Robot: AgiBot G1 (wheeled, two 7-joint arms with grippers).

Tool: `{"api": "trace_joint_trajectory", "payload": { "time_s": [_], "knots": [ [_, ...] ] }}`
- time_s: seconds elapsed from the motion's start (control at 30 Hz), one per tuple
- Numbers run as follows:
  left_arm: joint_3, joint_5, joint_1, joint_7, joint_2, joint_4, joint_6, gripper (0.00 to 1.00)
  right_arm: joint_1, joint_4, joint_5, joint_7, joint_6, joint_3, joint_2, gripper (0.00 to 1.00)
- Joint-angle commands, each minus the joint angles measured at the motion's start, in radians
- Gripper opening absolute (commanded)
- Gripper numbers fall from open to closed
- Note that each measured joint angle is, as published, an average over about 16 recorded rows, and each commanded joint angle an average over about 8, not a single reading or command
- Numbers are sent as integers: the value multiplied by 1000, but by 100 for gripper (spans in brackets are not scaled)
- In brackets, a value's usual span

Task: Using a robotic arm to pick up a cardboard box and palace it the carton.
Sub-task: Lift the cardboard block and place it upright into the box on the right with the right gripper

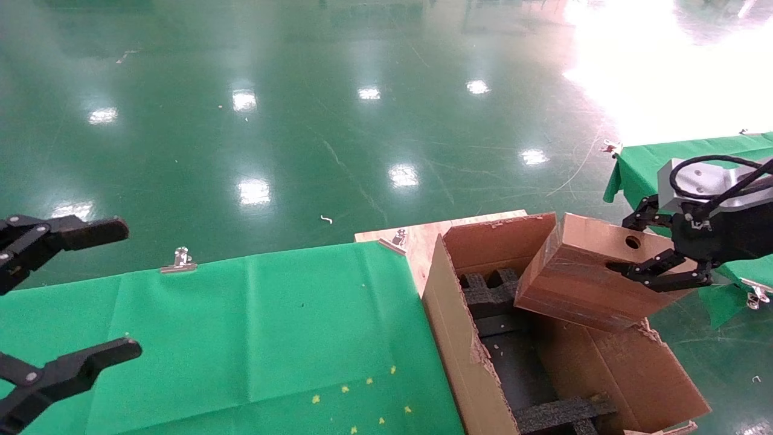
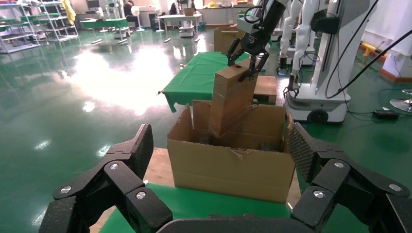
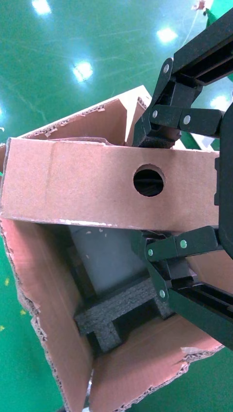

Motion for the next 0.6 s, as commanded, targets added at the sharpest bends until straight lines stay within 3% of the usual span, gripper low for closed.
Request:
{"api": "trace_joint_trajectory", "payload": {
  "time_s": [0.03,0.13,0.27,0.6],
  "knots": [
    [0,0,0,0,0,0,0,100,0,-5,2,-8,-2,4,-1,0],
    [0,0,0,0,0,0,0,100,-20,8,1,63,37,-5,0,0],
    [0,0,0,0,0,0,0,100,-49,61,-21,237,107,-23,13,0],
    [0,0,0,0,0,0,0,100,-96,345,-162,825,268,-78,98,0]
  ]
}}
